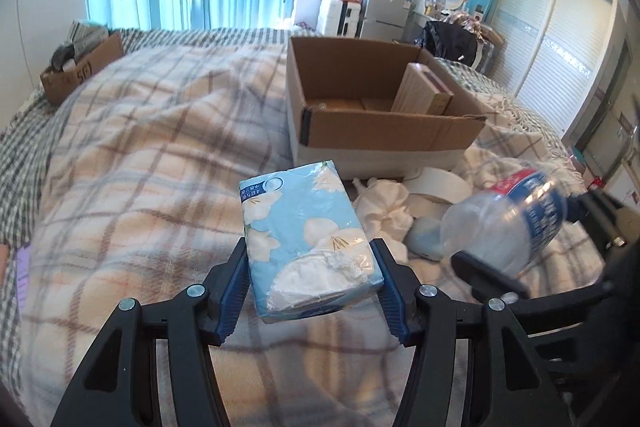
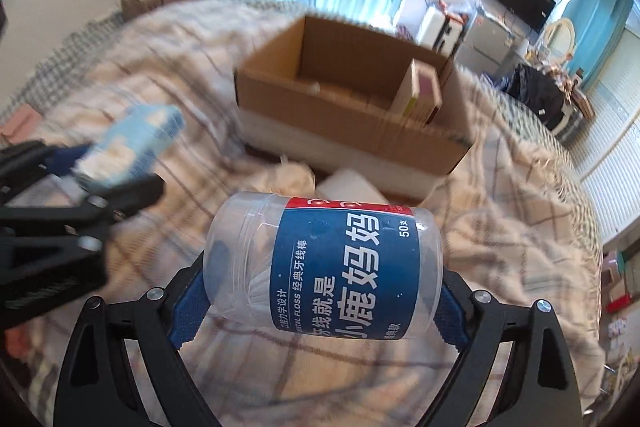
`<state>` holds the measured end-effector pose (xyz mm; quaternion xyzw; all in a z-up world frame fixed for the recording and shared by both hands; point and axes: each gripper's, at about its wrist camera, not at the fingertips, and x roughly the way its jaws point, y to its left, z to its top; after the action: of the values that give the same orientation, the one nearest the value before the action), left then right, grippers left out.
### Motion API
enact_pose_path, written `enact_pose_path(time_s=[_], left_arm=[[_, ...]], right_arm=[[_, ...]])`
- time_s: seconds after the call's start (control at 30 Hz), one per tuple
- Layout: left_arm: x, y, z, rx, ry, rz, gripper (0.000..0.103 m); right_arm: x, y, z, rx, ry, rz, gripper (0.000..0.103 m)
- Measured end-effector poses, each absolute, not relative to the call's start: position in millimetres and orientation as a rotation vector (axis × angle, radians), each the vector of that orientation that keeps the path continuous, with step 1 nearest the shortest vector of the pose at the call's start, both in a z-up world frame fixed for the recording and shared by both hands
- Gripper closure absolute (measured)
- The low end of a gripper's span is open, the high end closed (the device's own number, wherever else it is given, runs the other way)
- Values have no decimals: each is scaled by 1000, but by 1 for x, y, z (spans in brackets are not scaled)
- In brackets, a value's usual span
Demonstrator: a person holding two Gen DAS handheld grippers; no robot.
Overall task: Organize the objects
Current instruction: 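Grasp the blue tissue pack with the left gripper while the right gripper grasps the floss bottle, then carry the tissue pack and floss bottle into the cardboard box and open both grippers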
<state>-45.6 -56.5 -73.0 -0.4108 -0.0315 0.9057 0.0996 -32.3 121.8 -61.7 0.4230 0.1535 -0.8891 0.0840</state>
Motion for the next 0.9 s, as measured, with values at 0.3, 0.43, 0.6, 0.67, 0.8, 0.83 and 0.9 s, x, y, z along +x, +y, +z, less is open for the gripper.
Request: enact_pose_path(time_s=[0.3,0.43,0.6,0.67,0.8,0.83,0.9], left_arm=[[-49,-51,-21,-1094,-94,2689,44],[-65,-43,4,-1021,-60,2705,44],[-97,-29,24,-957,-9,2738,44],[-109,-25,27,-946,-7,2732,44],[-139,-17,35,-923,5,2738,44],[-144,-15,35,-920,4,2740,44],[-162,-14,36,-916,-5,2744,44]], right_arm=[[-11,143,1,1075,392,-2737,12],[-22,157,26,1020,365,-2768,12],[-48,169,57,945,322,-2796,12],[-60,171,67,921,315,-2806,12],[-91,175,84,873,287,-2809,12],[-98,176,87,866,279,-2810,12],[-117,179,93,849,271,-2811,12]])
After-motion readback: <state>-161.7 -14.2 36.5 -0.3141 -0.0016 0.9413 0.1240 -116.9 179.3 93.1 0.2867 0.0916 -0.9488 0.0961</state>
